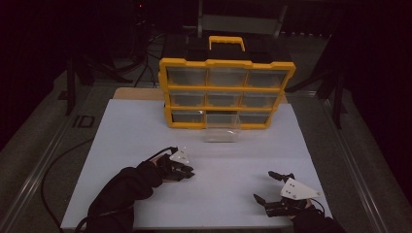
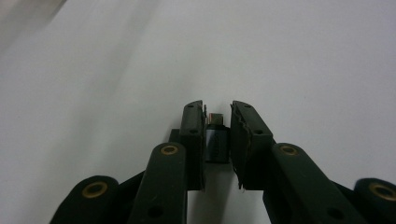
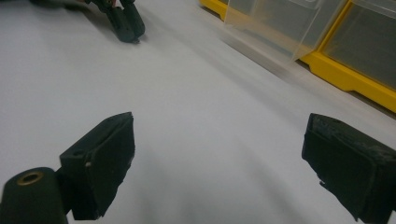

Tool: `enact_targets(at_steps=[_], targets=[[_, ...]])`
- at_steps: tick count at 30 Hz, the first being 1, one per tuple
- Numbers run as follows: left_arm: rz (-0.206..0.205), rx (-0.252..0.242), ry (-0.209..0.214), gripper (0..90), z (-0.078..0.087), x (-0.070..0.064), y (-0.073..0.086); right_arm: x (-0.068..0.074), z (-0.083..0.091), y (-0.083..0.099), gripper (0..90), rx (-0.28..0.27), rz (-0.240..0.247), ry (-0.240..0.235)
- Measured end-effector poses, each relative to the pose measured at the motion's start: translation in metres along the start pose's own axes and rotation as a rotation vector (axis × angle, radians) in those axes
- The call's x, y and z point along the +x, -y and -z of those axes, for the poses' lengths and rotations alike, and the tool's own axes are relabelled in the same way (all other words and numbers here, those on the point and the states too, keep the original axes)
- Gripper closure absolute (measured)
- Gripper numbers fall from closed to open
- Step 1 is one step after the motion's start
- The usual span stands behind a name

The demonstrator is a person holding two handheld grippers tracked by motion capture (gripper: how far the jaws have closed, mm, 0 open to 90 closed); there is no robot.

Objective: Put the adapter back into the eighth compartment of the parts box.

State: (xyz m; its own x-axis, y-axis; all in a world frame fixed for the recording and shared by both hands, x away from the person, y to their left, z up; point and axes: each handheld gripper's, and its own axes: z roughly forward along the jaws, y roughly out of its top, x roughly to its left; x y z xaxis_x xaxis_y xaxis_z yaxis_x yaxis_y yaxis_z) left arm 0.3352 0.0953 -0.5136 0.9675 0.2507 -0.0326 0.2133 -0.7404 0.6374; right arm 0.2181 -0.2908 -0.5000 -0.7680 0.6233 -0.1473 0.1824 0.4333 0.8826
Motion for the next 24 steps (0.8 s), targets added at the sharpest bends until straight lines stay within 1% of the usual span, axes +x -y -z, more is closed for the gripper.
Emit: enact_targets(at_steps=[3,4,8,9,12,14,15,16,18,19,20,24], targets=[[-0.006,0.003,-0.013,75.6,0.0,-0.001,-0.001,0.0,0.0,0.0,9.5,0.0,0.001,0.001],[-0.004,-0.001,-0.008,75.6,0.001,-0.001,-0.001,0.0,0.0,0.0,9.5,-0.001,0.001,0.001],[-0.008,-0.004,-0.01,75.7,0.004,0.0,-0.004,0.0,0.0,0.0,9.5,-0.001,0.003,0.002],[-0.003,-0.005,-0.008,75.7,0.005,-0.001,-0.005,0.0,0.0,0.0,9.4,0.001,0.002,0.003],[-0.005,-0.004,0.003,75.7,0.007,-0.002,-0.008,0.0,0.0,0.0,9.4,0.002,0.002,0.004],[-0.009,0.003,0.002,75.7,0.007,-0.002,-0.009,0.0,0.001,0.0,9.5,-0.001,0.002,0.002],[-0.008,0.005,0.012,75.7,0.007,-0.002,-0.01,0.0,0.001,0.0,9.5,-0.001,0.002,0.002],[-0.011,0.01,0.008,75.7,0.007,-0.002,-0.01,0.0,0.001,0.0,9.4,-0.002,0.002,0.002],[-0.005,0.004,0.022,75.7,0.007,-0.002,-0.011,0.0,0.001,0.0,9.5,-0.001,0.002,0.002],[-0.006,0.006,0.017,75.7,0.007,-0.003,-0.012,0.0,0.001,0.0,9.5,-0.001,0.002,0.002],[-0.004,0.007,0.024,75.7,0.007,-0.003,-0.013,0.0,0.0,0.0,9.4,-0.001,0.002,0.002],[-0.014,0.011,0.033,75.7,0.008,-0.005,-0.016,0.0,0.0,0.0,9.5,0.0,0.001,0.002]])
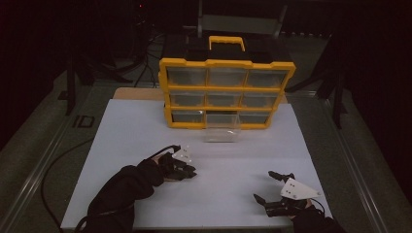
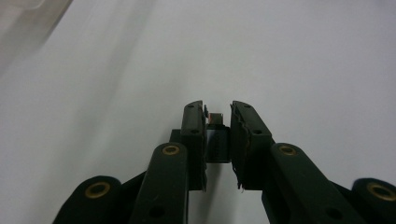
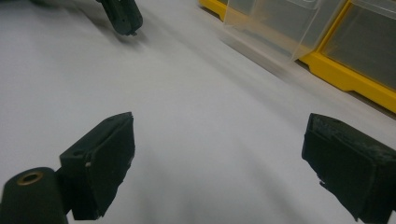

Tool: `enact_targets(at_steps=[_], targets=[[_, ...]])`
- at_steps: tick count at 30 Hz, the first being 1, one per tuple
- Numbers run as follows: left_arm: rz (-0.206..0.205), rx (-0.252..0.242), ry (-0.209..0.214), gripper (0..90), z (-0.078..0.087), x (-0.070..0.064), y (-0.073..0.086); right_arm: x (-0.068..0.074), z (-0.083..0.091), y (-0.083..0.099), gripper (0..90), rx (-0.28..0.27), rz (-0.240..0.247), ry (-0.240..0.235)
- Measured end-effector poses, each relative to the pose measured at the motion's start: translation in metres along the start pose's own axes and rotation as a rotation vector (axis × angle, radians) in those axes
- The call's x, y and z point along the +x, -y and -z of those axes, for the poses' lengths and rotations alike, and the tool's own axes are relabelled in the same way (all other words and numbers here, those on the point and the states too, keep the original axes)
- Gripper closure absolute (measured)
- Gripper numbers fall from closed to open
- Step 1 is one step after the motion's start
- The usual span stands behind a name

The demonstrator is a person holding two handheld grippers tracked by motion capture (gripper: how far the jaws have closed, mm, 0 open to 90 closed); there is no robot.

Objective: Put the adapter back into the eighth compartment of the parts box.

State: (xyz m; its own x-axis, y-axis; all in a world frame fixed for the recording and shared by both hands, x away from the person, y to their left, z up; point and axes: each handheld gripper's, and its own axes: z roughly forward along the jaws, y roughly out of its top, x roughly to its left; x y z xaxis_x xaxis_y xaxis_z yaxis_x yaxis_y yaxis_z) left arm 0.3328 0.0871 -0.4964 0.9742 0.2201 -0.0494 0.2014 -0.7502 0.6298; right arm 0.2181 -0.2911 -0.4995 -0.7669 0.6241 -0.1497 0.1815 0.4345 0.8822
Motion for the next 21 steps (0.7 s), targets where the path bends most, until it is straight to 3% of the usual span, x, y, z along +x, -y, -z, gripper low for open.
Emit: enact_targets(at_steps=[8,21], targets=[[-0.03,0.004,0.02,75.7,0.006,-0.004,-0.012,0.0,0.001,0.0,9.5,-0.005,-0.004,0.004],[-0.032,-0.012,0.023,75.7,0.013,-0.004,-0.024,0.0,0.001,0.0,9.5,-0.005,-0.003,0.004]])
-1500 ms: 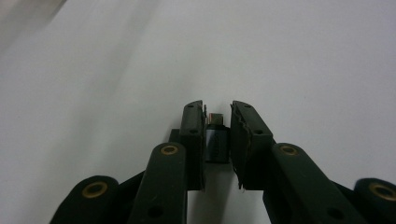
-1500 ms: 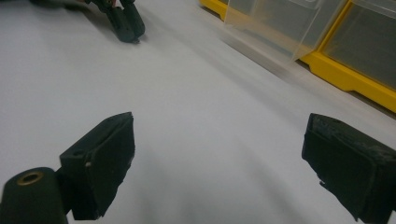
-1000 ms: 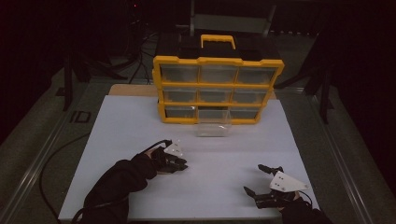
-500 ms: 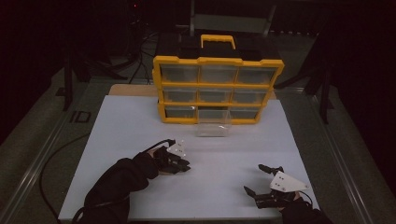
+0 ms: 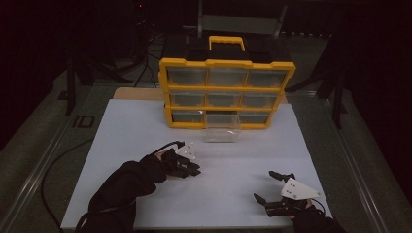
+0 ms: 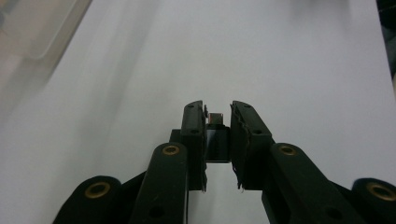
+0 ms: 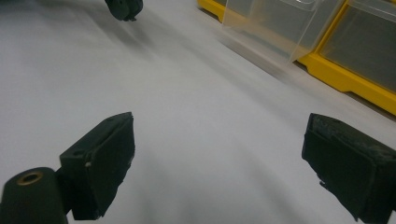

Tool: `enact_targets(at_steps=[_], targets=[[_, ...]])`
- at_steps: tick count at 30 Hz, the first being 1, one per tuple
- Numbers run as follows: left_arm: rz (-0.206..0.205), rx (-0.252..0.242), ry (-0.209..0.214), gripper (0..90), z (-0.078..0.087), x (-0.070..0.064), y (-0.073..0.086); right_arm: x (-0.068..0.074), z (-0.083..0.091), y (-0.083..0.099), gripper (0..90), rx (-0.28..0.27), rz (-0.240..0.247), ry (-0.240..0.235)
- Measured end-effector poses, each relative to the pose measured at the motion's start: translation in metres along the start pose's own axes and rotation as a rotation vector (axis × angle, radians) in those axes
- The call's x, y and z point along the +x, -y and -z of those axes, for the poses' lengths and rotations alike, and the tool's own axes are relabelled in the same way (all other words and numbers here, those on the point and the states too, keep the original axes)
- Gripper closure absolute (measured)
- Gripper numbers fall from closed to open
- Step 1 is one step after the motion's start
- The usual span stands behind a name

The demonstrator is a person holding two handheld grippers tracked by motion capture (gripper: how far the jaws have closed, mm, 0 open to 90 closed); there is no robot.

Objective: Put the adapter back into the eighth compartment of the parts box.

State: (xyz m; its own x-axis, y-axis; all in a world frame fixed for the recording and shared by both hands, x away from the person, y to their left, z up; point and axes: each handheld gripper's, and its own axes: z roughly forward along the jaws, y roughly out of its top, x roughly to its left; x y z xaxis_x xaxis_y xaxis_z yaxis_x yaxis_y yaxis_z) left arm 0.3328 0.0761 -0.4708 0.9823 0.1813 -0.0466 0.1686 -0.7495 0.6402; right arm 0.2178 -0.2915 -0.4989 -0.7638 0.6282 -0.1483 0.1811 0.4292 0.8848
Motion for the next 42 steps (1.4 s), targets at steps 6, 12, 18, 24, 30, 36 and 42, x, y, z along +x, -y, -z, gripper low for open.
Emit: enact_targets(at_steps=[6,12,18,24,30,36,42], targets=[[-0.011,-0.014,0.007,75.7,0.002,0.0,-0.008,0.0,0.0,0.0,9.5,0.0,0.001,0.001],[-0.011,-0.019,0.014,75.7,0.004,0.0,-0.014,0.0,0.0,0.0,9.4,0.0,0.003,0.001],[-0.021,-0.027,0.015,75.6,0.007,0.002,-0.021,0.0,0.001,0.0,9.5,0.0,0.003,0.002],[-0.017,-0.029,0.014,75.7,0.011,0.005,-0.029,0.0,0.001,0.0,9.5,0.001,0.004,0.002],[-0.017,-0.047,0.007,75.7,0.02,0.007,-0.039,0.0,0.0,0.0,9.4,0.001,0.003,0.002],[-0.026,-0.058,0.0,75.7,0.025,0.009,-0.048,0.0,0.0,0.0,9.4,0.003,0.006,0.002],[-0.027,-0.067,-0.005,75.7,0.028,0.01,-0.055,0.0,0.0,0.0,9.5,0.002,0.007,0.002]])
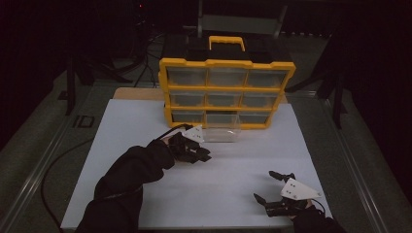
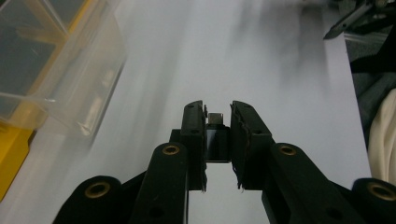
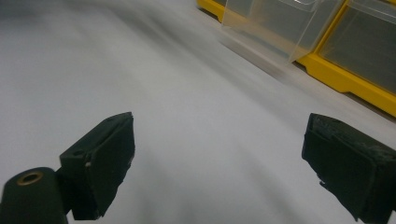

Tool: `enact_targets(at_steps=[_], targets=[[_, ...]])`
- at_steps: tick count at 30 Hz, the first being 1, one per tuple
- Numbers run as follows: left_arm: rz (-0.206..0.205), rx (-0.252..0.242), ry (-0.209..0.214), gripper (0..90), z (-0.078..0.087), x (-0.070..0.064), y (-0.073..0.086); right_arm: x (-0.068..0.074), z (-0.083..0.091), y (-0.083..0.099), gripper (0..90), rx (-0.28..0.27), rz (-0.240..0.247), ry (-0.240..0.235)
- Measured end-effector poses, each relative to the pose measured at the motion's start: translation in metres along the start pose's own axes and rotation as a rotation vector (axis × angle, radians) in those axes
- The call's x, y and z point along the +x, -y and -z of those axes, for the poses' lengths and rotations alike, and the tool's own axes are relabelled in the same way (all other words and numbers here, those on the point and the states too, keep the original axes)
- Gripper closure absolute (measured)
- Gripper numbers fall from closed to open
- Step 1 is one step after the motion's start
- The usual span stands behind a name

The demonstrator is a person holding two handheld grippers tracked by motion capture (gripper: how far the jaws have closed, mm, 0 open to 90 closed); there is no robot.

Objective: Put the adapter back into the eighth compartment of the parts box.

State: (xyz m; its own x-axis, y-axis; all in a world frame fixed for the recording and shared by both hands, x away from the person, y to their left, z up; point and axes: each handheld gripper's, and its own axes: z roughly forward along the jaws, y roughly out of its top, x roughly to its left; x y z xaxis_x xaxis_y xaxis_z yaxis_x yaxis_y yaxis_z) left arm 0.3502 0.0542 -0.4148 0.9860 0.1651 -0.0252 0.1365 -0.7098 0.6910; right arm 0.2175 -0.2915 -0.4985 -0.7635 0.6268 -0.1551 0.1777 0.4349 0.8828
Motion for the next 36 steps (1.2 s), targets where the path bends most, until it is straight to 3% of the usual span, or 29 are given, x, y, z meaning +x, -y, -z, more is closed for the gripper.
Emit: enact_targets(at_steps=[5,36], targets=[[0.003,-0.015,0.001,75.7,0.003,0.001,-0.005,0.0,0.0,0.0,9.4,0.0,-0.001,0.002],[0.073,-0.068,-0.086,75.6,0.019,0.021,-0.031,-0.001,0.001,0.0,9.5,-0.003,0.0,0.015]])
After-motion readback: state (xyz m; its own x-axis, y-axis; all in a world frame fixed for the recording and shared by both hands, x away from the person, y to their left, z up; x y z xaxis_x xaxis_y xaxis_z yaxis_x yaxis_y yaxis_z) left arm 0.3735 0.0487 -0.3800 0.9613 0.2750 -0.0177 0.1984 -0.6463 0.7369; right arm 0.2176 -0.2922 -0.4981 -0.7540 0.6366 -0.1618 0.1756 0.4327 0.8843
